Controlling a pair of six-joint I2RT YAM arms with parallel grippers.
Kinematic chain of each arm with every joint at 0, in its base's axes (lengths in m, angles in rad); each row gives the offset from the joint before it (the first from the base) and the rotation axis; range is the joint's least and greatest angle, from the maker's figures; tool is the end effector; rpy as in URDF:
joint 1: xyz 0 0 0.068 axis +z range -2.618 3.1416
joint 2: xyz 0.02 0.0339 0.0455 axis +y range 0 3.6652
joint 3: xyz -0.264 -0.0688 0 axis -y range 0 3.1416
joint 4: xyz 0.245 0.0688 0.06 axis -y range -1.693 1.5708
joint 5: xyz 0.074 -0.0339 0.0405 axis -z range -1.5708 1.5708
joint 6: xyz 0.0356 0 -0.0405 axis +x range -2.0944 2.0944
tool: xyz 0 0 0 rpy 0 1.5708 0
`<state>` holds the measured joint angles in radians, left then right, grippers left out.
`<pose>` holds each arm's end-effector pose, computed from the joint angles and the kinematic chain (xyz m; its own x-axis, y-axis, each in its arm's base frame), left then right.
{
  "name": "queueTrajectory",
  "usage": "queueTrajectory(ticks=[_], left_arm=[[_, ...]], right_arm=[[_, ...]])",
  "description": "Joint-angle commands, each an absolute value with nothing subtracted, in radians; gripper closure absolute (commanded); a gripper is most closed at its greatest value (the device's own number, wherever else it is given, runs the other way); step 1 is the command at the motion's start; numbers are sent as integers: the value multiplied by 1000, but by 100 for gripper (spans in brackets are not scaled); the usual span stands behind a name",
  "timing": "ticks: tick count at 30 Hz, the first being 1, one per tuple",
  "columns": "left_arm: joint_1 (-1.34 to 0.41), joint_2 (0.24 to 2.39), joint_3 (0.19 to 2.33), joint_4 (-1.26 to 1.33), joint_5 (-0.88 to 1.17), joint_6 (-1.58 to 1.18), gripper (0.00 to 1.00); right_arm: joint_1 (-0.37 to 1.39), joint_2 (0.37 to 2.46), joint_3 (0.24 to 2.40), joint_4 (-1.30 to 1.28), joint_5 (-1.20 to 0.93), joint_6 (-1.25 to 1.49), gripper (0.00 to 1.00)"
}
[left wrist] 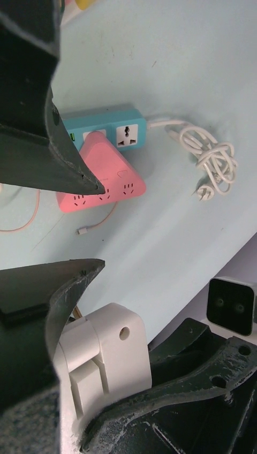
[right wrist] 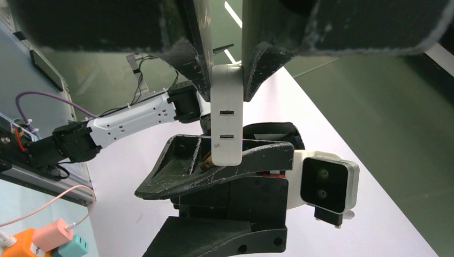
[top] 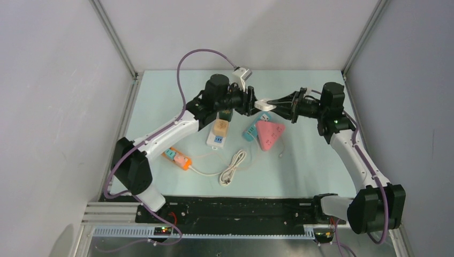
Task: Insert the plug
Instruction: Adjust the plug.
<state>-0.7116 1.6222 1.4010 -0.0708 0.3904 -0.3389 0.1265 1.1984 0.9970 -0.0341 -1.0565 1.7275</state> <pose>0.2851 -0.2637 0.3512 -0.4981 0.0236 -0.8668 0.7574 0.4985 -0.4217 0.2590 0.0642 0.3478 -0.8547 0.3811 0.3524 0.3694 -0.0304 0.9288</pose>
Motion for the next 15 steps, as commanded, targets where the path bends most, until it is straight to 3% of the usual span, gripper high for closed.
queueTrajectory(ticks=[1,15], left_arm=[[-724,1571,1422,5,443,-320,47],[-753,1572,1430,47,539,-358,49]], right_arm=[[143,1215,1003,51,-1054,1756,100],[205,1265,970,237,-995,1784,100]])
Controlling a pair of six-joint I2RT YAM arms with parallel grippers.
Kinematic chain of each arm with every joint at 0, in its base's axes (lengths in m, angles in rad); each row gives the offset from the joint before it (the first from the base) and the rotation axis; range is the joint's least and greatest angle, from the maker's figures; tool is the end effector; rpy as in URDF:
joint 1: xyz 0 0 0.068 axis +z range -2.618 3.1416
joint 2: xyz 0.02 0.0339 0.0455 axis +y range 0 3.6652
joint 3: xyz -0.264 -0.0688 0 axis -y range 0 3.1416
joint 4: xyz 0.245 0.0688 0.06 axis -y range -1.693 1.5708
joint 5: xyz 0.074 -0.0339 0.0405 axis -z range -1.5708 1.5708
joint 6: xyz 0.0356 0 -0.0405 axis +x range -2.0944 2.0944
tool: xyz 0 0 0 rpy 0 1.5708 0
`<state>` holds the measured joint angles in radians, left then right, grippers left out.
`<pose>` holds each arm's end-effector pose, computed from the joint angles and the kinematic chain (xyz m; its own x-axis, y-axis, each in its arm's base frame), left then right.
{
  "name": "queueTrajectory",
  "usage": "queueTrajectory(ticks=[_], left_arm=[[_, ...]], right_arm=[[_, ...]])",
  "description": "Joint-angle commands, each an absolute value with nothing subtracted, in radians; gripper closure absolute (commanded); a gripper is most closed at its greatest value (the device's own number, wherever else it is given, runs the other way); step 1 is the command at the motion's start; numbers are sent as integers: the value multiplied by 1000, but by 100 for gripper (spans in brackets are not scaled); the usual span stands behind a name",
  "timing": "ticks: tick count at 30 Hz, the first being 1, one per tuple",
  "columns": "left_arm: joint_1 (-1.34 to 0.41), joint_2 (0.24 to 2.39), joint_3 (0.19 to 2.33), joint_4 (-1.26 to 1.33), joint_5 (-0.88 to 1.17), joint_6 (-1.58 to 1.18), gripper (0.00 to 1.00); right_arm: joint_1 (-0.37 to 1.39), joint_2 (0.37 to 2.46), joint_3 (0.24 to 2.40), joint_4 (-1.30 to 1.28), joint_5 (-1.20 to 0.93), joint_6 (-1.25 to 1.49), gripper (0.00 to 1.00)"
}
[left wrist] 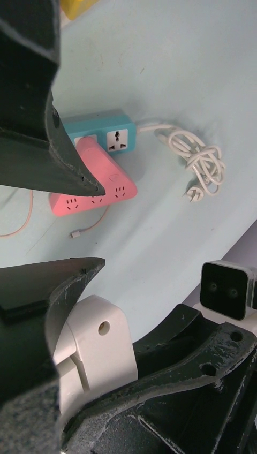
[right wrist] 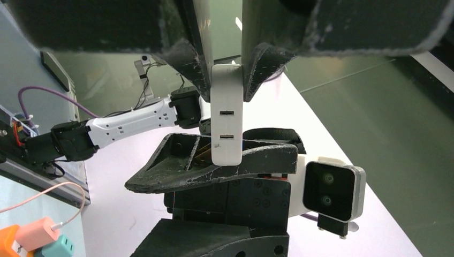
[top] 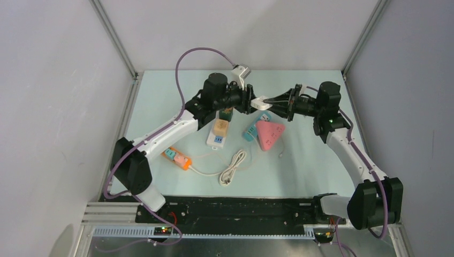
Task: Insert the plug
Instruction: Adjust the plug.
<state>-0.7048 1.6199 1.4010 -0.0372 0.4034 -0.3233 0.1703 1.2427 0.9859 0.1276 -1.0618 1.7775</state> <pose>0.2868 -0.2623 0.3555 -0.4642 0.0112 -0.8857 0.7780 0.4832 -0.4016 0.2684 0.0777 0.3475 -0.8900 0.3309 0.3136 0.3164 -0.0471 0.9475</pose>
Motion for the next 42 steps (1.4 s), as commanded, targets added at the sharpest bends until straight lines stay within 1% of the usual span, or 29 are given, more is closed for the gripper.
queueTrajectory(ticks=[1,14,19,23,27,30,32,34,37,42], left_arm=[[-754,1572,1434,52,543,-372,49],[-752,1587,1439,79,569,-421,51],[-750,1598,1450,82,603,-432,53],[-751,1607,1455,83,640,-434,55],[-752,1620,1467,83,683,-435,56],[-749,1630,1477,80,694,-437,57],[-742,1628,1475,76,684,-439,57],[-738,1630,1475,67,683,-442,57],[-737,1635,1479,61,680,-439,57],[-738,1635,1485,27,650,-394,57]], right_arm=[[205,1268,968,240,-991,1779,100],[255,1307,959,407,-888,1672,100],[259,1335,947,425,-900,1663,100],[265,1357,933,501,-914,1688,100],[277,1425,931,706,-937,1768,100],[285,1495,931,986,-957,1909,100],[279,1525,931,1080,-972,1948,100],[275,1523,931,1058,-988,1917,100],[265,1495,931,933,-1009,1839,100],[251,1495,931,922,-1013,1835,100]])
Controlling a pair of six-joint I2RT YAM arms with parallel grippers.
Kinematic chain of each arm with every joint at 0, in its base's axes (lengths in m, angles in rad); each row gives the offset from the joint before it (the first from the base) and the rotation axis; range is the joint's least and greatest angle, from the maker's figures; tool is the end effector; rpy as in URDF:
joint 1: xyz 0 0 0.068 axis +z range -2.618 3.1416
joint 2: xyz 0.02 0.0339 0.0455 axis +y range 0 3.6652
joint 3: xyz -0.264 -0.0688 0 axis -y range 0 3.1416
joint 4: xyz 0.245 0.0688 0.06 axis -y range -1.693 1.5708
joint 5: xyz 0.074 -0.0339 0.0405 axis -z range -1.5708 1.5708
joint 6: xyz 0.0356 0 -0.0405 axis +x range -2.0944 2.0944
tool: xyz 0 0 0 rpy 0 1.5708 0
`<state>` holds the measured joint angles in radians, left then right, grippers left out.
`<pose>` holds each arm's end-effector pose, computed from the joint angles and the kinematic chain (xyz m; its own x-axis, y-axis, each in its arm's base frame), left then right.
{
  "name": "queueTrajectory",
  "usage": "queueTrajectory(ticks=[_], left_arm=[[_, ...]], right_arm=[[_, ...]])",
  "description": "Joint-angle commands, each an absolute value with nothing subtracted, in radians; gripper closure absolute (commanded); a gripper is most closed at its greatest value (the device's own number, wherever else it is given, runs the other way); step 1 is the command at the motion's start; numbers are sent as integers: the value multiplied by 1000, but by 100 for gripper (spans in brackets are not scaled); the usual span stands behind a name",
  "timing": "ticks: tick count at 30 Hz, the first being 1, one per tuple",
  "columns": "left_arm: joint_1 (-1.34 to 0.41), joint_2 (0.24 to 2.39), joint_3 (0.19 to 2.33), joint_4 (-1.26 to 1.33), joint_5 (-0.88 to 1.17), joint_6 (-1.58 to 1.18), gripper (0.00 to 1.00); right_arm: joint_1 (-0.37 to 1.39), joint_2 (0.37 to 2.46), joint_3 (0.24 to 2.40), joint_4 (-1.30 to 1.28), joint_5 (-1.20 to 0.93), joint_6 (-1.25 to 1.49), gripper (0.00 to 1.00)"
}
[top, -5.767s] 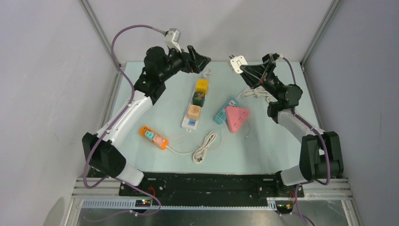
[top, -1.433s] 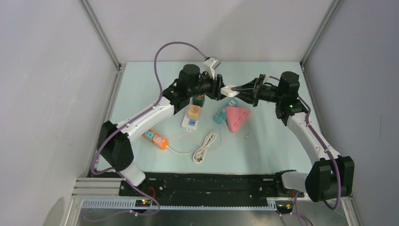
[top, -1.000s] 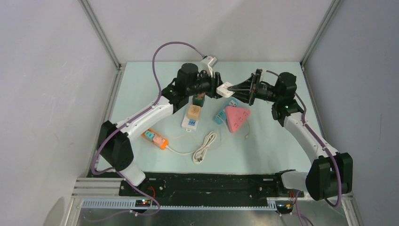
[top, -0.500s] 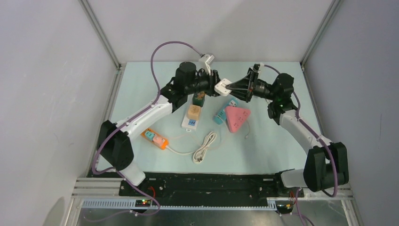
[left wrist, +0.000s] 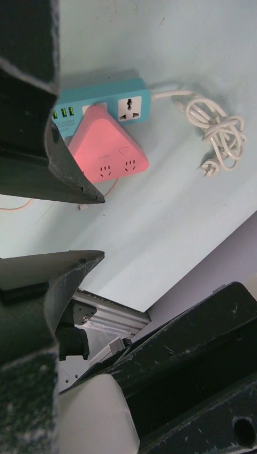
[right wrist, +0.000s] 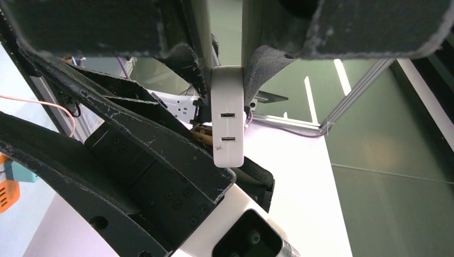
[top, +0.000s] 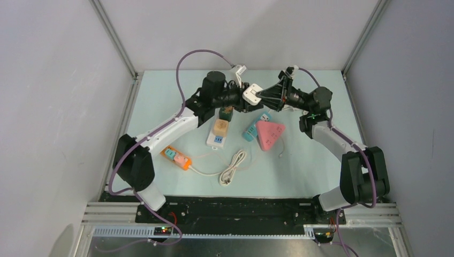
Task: Insert the plug
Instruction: Adjust the plug.
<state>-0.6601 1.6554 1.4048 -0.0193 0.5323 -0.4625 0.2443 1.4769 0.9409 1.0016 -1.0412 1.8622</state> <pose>0.3013 -0.2567 0.3460 -0.5966 -0.0235 -0.8022 0.7247 0.4137 -0.5511 0.3018 0.1069 0.3441 -0.9589 0.2597 -0.1144 -0.1672 -0.1913 0.9672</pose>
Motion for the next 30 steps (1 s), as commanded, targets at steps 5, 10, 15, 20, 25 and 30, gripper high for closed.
queueTrajectory(ticks=[5,10,15,20,25,30], left_arm=[[-736,1644,1512,-8,629,-377,57],[-731,1646,1556,-71,568,-347,57],[-698,1620,1548,-100,410,-323,57],[-672,1561,1477,-100,195,-269,54],[-644,1536,1429,-101,54,-230,51],[-594,1520,1414,-105,91,-241,50]], right_arm=[[237,1504,931,982,-1011,1935,100],[232,1556,931,1311,-934,2250,100],[254,1548,896,1414,-791,2612,100],[263,1449,804,1214,-769,2688,100],[263,1374,760,1105,-770,2663,100],[253,1317,729,1028,-773,2672,100]])
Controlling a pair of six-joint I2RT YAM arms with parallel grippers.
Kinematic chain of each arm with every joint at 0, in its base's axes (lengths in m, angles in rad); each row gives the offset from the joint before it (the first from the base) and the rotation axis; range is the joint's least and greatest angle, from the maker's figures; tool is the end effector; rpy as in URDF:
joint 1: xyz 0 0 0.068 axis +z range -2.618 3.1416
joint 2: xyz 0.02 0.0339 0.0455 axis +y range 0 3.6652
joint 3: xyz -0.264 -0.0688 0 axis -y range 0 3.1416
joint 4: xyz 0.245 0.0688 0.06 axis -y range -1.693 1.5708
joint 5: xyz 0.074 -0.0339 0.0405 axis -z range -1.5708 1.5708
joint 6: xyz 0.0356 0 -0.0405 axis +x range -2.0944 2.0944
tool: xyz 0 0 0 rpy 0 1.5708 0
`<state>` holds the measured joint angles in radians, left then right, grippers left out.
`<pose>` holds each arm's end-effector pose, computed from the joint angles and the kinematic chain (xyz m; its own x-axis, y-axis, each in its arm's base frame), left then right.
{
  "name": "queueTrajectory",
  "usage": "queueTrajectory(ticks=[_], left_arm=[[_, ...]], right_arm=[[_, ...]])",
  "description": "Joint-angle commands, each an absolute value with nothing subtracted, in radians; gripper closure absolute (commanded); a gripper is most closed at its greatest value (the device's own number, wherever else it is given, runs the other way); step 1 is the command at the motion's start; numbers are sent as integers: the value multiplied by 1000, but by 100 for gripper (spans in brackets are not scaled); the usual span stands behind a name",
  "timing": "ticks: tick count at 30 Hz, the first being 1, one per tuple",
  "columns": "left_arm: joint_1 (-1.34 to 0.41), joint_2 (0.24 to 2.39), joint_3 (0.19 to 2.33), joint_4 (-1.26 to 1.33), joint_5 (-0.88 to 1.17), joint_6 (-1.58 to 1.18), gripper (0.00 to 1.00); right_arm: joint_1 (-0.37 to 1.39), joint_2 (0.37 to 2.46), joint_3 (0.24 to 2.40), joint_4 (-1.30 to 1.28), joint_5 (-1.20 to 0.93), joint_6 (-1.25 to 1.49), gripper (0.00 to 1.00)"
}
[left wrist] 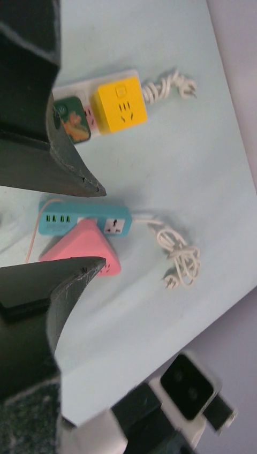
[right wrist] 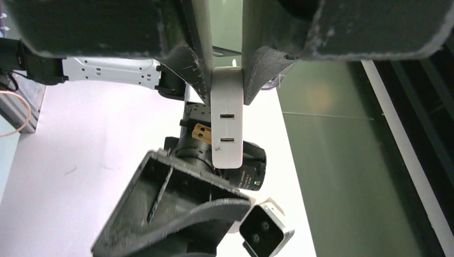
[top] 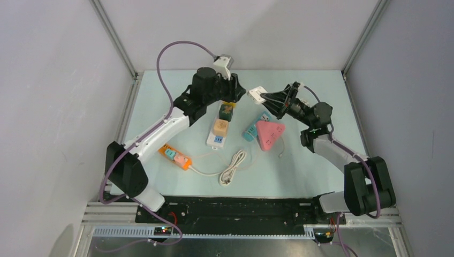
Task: Insert the plug
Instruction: Adjust the plug.
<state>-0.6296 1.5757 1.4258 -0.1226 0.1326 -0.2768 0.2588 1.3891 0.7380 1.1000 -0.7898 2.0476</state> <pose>0.3026 -0.2262 0.3708 -0.3969 -0.0460 -0.9167 0.6010 0.7419 -0.2974 0.2766 0.0994 0.3154 -0.9022 0.4082 0.1396 -0.0062 -0.3359 0.9419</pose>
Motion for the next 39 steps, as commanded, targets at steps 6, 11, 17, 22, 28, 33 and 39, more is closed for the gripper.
queueTrajectory(ticks=[6,11,17,22,28,33,39], left_arm=[[-591,1451,1375,-46,111,-134,37],[-609,1345,1201,180,275,-81,33],[-688,1255,1058,357,435,167,26],[-756,1318,1119,394,463,162,23],[-804,1459,1250,414,467,-93,22],[-847,1509,1239,415,452,-111,21],[-846,1529,1220,414,471,-135,31]], right_arm=[[195,1088,714,477,-706,2559,100],[37,949,876,-238,-634,2307,100],[10,952,952,-422,-623,2206,100],[25,939,953,-451,-623,2198,100],[48,932,953,-460,-634,2204,100],[65,932,953,-444,-641,2219,100],[62,928,953,-458,-651,2210,100]])
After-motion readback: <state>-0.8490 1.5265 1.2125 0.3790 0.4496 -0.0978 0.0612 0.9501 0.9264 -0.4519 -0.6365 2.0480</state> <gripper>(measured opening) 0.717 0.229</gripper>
